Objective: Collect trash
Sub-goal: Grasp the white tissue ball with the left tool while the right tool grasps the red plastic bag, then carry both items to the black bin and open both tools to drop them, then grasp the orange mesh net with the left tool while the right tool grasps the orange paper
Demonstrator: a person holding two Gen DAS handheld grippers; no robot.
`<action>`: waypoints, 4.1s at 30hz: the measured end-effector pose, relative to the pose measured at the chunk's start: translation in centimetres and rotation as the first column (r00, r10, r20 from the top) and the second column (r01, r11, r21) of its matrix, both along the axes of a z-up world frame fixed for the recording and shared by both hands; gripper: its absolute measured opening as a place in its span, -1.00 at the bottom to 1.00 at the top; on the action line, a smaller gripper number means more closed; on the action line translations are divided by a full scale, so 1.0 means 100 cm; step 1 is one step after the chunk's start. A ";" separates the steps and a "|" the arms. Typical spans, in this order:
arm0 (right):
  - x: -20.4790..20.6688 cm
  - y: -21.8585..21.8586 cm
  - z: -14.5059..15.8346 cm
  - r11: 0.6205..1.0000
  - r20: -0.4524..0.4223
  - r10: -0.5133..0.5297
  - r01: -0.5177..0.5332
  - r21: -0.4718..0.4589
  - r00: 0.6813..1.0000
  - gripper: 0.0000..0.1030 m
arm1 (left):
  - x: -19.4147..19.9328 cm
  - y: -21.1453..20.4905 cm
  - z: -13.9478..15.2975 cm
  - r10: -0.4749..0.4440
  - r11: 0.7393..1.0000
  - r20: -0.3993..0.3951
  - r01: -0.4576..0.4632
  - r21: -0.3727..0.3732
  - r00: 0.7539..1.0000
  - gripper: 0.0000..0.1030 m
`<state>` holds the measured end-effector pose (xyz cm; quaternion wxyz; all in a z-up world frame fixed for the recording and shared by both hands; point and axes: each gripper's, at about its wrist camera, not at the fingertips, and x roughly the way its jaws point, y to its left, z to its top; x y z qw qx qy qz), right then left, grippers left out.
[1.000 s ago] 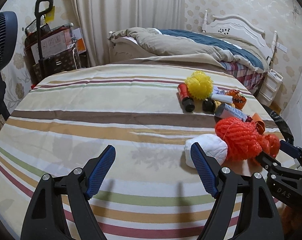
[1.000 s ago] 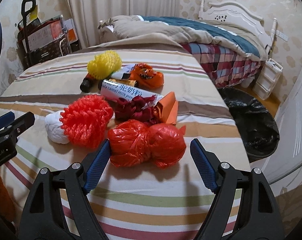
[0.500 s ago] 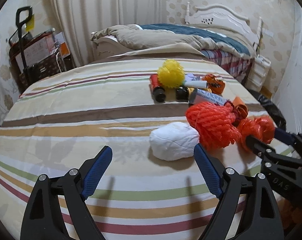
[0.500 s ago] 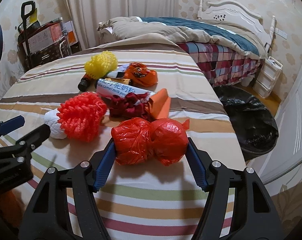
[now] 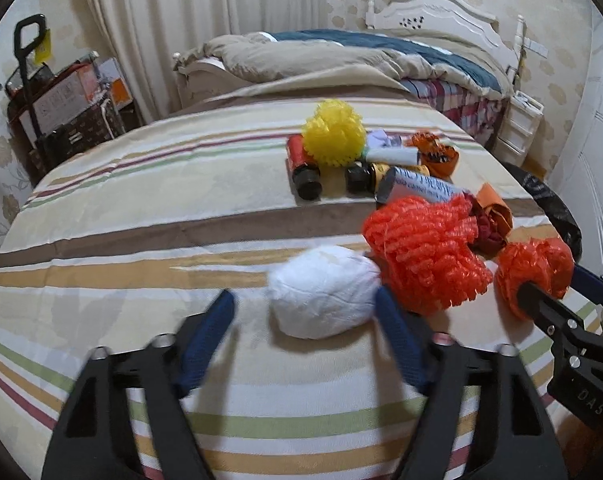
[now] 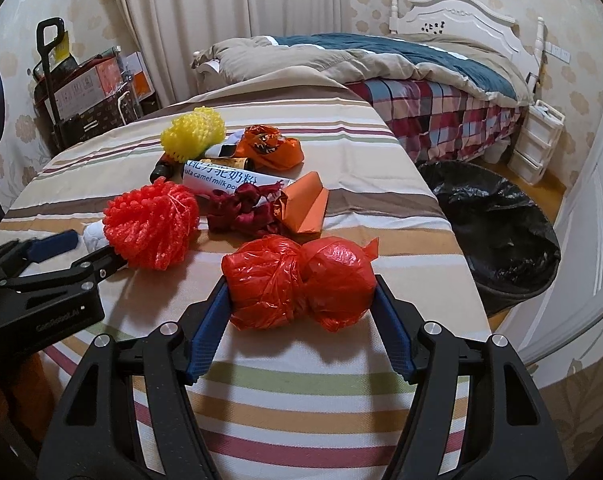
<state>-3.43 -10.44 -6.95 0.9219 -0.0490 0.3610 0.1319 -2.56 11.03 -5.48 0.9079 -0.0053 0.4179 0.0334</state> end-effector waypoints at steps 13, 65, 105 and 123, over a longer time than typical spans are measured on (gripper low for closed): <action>-0.001 -0.004 0.002 1.000 0.025 -0.012 0.012 -0.018 1.000 0.28 | -0.014 0.009 0.010 -0.008 0.998 0.051 0.011 -0.060 0.999 -0.13; 0.147 -0.213 0.000 0.903 0.035 -0.427 0.428 -0.040 0.904 0.32 | 0.161 -0.244 0.009 -0.330 0.944 0.049 0.329 0.030 0.943 -0.12; 0.034 -0.163 0.025 0.915 0.077 -0.404 0.402 0.040 0.912 0.62 | 0.050 -0.138 0.041 -0.147 0.989 0.109 0.145 0.028 0.983 0.61; 0.007 -0.090 0.021 0.968 0.077 -0.249 0.249 0.005 0.966 0.62 | 0.021 -0.054 0.023 0.014 0.999 0.083 -0.017 0.028 0.996 0.61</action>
